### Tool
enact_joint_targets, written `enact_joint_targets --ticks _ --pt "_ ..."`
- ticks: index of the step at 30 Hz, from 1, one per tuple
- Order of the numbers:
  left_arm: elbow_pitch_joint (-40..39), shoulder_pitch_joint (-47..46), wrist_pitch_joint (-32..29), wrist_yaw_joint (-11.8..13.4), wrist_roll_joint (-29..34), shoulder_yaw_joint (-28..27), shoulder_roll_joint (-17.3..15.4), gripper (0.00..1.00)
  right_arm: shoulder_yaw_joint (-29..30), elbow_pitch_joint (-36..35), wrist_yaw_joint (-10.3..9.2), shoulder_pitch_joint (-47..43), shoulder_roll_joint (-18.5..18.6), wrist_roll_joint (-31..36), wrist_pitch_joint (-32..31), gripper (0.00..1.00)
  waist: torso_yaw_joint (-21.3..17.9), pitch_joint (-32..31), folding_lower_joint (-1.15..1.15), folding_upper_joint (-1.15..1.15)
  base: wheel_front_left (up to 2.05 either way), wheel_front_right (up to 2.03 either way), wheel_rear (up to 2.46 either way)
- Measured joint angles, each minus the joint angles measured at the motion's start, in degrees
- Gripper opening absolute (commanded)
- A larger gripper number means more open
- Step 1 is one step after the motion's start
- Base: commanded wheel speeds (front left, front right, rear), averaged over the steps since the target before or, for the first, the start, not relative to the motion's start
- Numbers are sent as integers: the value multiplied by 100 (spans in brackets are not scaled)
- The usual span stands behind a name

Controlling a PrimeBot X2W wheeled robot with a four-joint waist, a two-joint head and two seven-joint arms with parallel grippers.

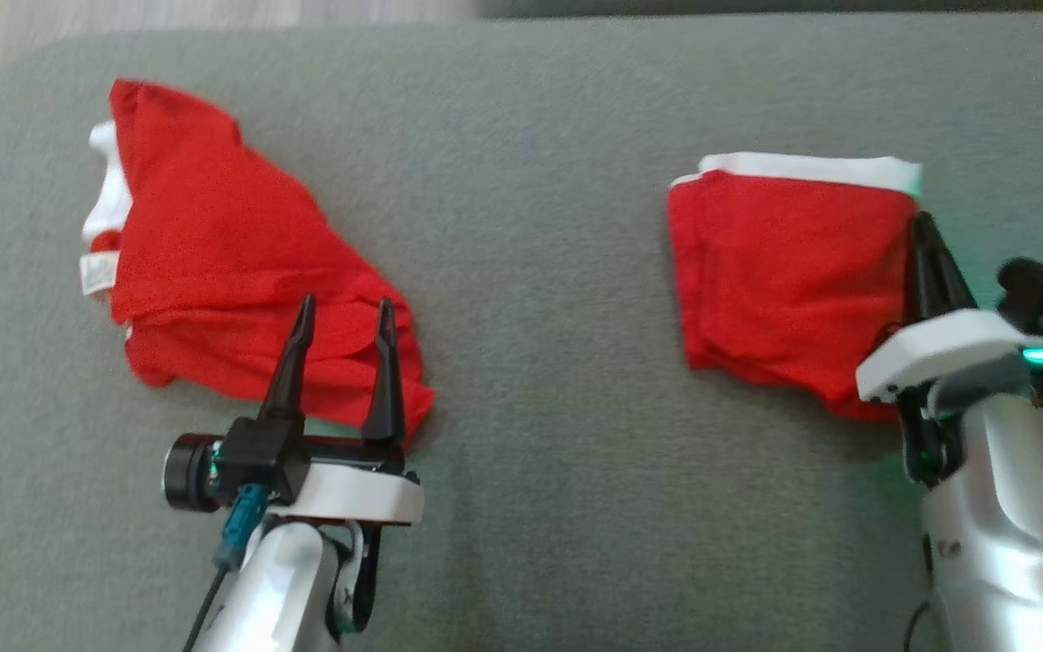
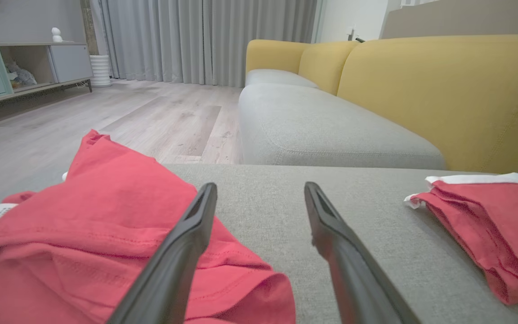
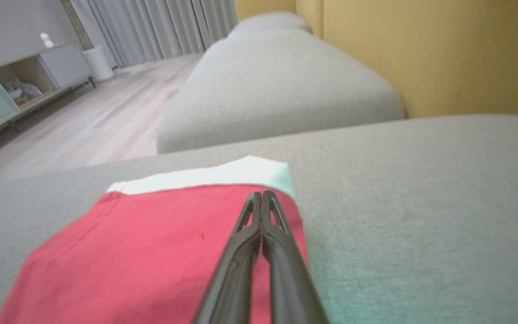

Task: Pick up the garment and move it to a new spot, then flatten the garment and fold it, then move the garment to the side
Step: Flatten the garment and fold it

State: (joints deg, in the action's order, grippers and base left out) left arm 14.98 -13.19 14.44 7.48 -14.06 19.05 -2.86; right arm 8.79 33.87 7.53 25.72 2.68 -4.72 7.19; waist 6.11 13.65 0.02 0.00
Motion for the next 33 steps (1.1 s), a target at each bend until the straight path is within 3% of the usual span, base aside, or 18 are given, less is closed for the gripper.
enact_joint_targets --ticks 6,11,15,22,25,29,33 --pt "3 -148 0 10 -55 125 7 100 196 1245 0 648 45 235 -43 0 274 269 0 0 0 0 0" --pt "-51 -231 0 45 -156 137 9 100 -141 1700 0 1120 92 136 413 0 355 286 -1 0 0 0 0" --pt "-67 -234 0 110 -157 122 10 100 -761 1867 0 1277 94 -213 598 0 346 211 -1 0 0 0 0" --pt "-83 -225 1 112 -157 138 11 100 -2405 2305 0 1260 98 -894 578 0 340 116 -2 0 0 0 0" --pt "-75 -224 1 119 -157 140 11 100 -2796 2438 0 1260 96 -1079 531 0 308 61 -2 0 0 0 0" --pt "-57 -193 0 119 -157 125 11 100 -2847 2520 0 1252 90 -1199 605 0 218 -50 -2 0 0 0 0" --pt "-60 -102 1 144 -157 62 12 100 -2352 2194 0 1177 108 -1160 701 0 67 -214 -2 0 0 0 0"
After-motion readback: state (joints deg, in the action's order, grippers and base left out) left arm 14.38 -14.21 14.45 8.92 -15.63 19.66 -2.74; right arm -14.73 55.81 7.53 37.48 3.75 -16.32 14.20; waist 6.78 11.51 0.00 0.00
